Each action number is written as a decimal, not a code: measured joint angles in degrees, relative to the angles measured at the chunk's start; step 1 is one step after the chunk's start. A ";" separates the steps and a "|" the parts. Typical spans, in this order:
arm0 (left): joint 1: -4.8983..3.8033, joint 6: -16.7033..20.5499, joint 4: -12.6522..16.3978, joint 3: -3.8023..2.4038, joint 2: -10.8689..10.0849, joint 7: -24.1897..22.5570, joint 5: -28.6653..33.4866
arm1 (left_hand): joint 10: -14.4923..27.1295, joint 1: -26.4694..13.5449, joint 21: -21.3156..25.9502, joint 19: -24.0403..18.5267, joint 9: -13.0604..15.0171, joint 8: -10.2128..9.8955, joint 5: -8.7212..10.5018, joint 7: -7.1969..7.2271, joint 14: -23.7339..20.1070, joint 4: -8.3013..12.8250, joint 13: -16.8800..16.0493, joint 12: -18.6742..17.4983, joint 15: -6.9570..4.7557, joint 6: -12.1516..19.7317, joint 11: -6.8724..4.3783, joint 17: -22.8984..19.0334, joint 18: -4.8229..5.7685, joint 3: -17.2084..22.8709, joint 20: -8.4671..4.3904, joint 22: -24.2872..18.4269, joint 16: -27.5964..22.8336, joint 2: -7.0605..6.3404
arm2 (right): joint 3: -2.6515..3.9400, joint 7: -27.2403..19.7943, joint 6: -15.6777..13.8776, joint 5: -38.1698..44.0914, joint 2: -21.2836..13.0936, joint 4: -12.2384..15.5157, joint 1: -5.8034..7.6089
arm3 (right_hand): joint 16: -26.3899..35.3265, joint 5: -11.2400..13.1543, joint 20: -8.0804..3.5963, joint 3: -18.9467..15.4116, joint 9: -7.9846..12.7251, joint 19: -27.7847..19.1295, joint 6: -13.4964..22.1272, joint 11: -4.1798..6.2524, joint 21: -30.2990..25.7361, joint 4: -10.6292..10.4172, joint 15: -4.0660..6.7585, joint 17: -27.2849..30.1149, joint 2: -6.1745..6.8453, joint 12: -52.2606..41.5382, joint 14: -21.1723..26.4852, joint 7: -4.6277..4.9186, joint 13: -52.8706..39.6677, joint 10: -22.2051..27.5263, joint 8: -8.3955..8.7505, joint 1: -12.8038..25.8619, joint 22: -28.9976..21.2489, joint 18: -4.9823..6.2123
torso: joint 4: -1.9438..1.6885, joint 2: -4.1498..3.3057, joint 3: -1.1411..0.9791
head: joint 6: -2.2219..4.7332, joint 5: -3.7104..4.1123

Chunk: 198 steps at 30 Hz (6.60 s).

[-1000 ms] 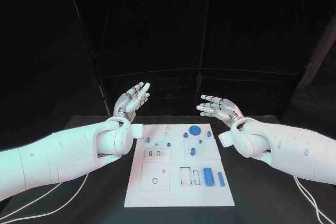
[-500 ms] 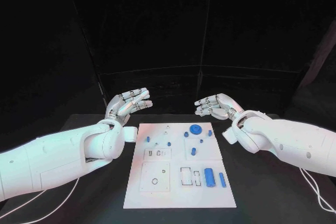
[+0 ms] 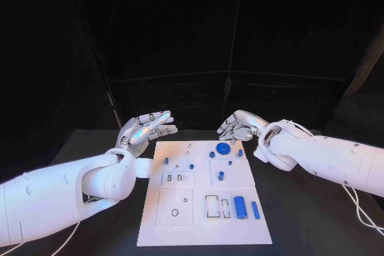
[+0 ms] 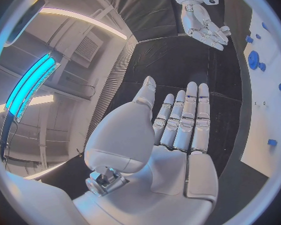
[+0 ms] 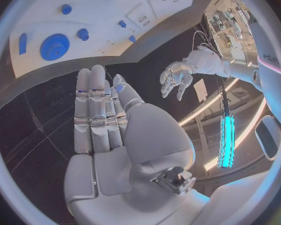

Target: Assemble the parts on the task board

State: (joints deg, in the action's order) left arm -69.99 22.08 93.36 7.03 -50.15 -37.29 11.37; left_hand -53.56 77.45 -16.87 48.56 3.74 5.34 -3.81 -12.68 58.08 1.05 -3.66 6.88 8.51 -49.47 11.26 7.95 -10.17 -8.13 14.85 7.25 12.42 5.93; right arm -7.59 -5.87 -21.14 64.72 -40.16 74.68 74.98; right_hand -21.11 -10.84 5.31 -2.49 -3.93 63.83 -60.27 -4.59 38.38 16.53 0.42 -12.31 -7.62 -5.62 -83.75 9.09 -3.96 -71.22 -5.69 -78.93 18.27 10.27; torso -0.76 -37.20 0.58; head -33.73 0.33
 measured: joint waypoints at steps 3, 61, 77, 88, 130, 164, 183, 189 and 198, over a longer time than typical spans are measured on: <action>-0.02 -0.43 0.67 0.00 -0.26 0.05 -0.08 | -0.21 0.00 0.00 0.00 0.00 -0.21 0.00 0.19 0.00 0.16 0.00 -0.24 0.00 -0.21 -0.21 0.00 0.00 0.16 0.00 -0.10 -0.27 0.00 | 0.00 2.85 0.60 6.12 0.56 0.54 0.15 | -5.31 0.00 -0.22 0.17 0.06 0.61 -0.18 0.09 3.31 0.11 0.00 -3.38 0.49 1.27 0.00 0.19 0.06 1.16 0.93 0.49 1.99 0.00 | -0.08 -0.80 0.06 | 0.07 0.01; -0.32 -1.70 3.77 -0.01 -1.15 0.88 -0.36 | -0.40 0.06 1.07 0.37 -0.02 -1.08 0.00 -0.01 0.40 0.64 -0.02 -1.19 0.00 -0.40 0.00 0.02 0.01 0.64 0.04 -0.81 -1.66 0.88 | 0.06 11.79 12.96 24.33 8.58 -6.44 0.28 | -45.68 0.97 1.54 6.69 -0.01 1.50 2.37 -1.32 27.58 -0.14 -0.93 -39.19 1.62 0.80 -0.09 0.71 0.07 8.22 1.92 2.28 24.60 -0.94 | -0.75 -4.38 0.30 | -1.91 0.40; -0.58 -1.75 3.68 -0.02 -1.23 0.93 -0.37 | -0.40 0.04 1.55 0.57 -0.03 -1.11 0.00 -0.01 0.40 1.34 -0.02 -1.55 0.00 -0.40 0.00 0.01 0.01 0.86 0.24 -1.03 -2.00 1.01 | 0.05 11.32 14.80 24.25 9.69 -7.54 0.26 | -46.26 1.32 1.54 7.83 0.00 1.50 1.80 -1.30 28.16 -0.14 -0.93 -39.69 1.34 0.80 -0.09 0.54 0.07 7.49 1.92 2.56 25.18 -0.94 | -0.75 -4.50 0.31 | -2.38 0.28; -0.67 -1.78 3.68 -0.02 -1.26 0.95 -0.37 | -0.60 0.27 1.55 0.57 -0.03 -1.15 0.00 0.00 0.40 1.36 -0.02 -1.55 0.00 -0.40 0.20 0.01 0.01 0.88 0.24 -1.09 -2.00 1.24 | 0.08 11.31 15.38 24.24 10.27 -7.99 0.27 | -47.79 4.05 1.33 11.74 0.03 1.71 0.72 -1.04 30.07 -0.04 -0.93 -40.97 0.86 0.81 -0.09 0.34 0.14 5.90 1.93 2.08 27.13 -0.94 | -0.80 -4.69 0.28 | -2.75 0.02; -1.35 -1.96 2.75 -0.01 -1.48 1.18 0.03 | -0.60 0.27 1.55 0.73 -0.04 -1.33 0.00 0.00 0.39 1.65 -0.02 -1.55 0.00 -0.40 0.20 0.10 0.01 1.19 0.08 -1.17 -1.99 1.23 | 0.13 10.68 0.09 20.99 15.65 -11.36 0.23 | -50.45 5.17 1.34 21.57 0.11 2.54 -0.86 -0.77 33.49 -1.59 -0.93 -42.76 3.98 1.18 -0.10 0.65 0.12 3.59 1.92 5.07 31.24 -1.83 | -1.42 -5.28 0.45 | -1.68 -0.44; -2.11 -2.06 3.03 -0.01 -1.46 1.37 0.26 | -0.60 0.27 1.55 0.73 -0.04 -1.33 0.00 0.00 0.39 1.65 -0.02 -1.55 0.00 -0.40 0.20 0.08 0.01 1.19 0.08 -1.16 -1.99 1.23 | 0.12 11.10 2.87 20.61 20.23 -16.36 0.20 | -50.66 5.17 1.34 22.16 0.13 2.54 -0.61 -1.14 33.70 -2.18 -0.92 -42.66 4.44 1.47 -0.10 0.85 0.16 3.99 1.93 5.51 31.35 -1.82 | -1.58 -5.88 0.57 | -2.22 -1.05; -2.32 -2.19 3.30 -0.01 -1.39 1.51 0.30 | -0.60 0.27 1.77 0.73 -0.03 -1.33 0.00 0.00 0.60 1.81 -0.02 -1.55 0.21 -0.40 0.20 0.14 0.01 1.03 0.08 -1.23 -2.22 1.24 | 0.12 11.71 3.75 20.63 21.83 -18.26 0.15 | -50.66 5.16 1.34 23.05 0.05 2.53 0.38 -1.48 33.70 -2.75 -1.13 -42.49 5.34 1.69 -0.30 1.12 0.19 5.15 1.92 6.41 31.32 -1.82 | -1.60 -5.97 0.62 | -2.42 -1.60; -2.35 -2.20 3.23 -0.01 -1.36 1.67 0.30 | -0.60 0.27 1.77 0.88 -0.04 -1.33 0.00 0.00 0.60 1.81 -0.02 -1.55 0.21 -0.40 0.20 0.14 0.01 1.03 0.24 -1.22 -2.22 1.23 | 0.12 11.68 3.82 20.64 21.76 -18.14 0.15 | -50.66 5.16 1.59 23.21 0.08 2.28 0.98 -1.61 33.70 -2.91 -1.13 -42.14 6.11 1.69 -0.30 1.18 0.19 5.80 1.92 7.18 30.94 -1.81 | -1.52 -5.97 0.60 | -2.53 -1.64; -2.40 -2.24 3.05 -0.01 -1.36 1.87 0.31 | -0.60 0.27 1.77 0.88 -0.04 -1.33 0.00 0.00 0.60 1.81 -0.02 -1.55 0.21 -0.40 0.20 0.13 0.01 1.03 0.24 -1.22 -2.22 1.24 | 0.12 11.35 2.73 20.64 20.81 -17.47 0.15 | -48.24 4.31 2.68 18.98 0.30 -1.28 12.44 -2.51 30.96 -5.18 -2.47 -37.04 10.13 1.24 0.63 1.34 0.23 15.21 1.92 7.04 25.57 -1.82 | -1.47 -5.95 0.57 | -2.50 -1.70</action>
State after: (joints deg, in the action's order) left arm -72.38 19.84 96.41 7.02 -51.51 -35.41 11.68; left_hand -54.15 77.72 -15.10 49.44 3.71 4.01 -3.81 -12.68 58.68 2.86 -3.68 5.33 8.72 -49.87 11.46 8.09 -10.16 -7.10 15.09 6.04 10.20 7.16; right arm -7.47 5.48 -18.40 85.36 -19.35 57.21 75.12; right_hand -69.35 -6.53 7.98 16.48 -3.64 62.56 -47.83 -7.10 69.35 11.35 -2.05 -49.35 2.52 -4.38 -83.12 10.43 -3.73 -56.01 -3.78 -71.89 43.84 8.45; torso -2.23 -43.15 1.15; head -36.23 -1.37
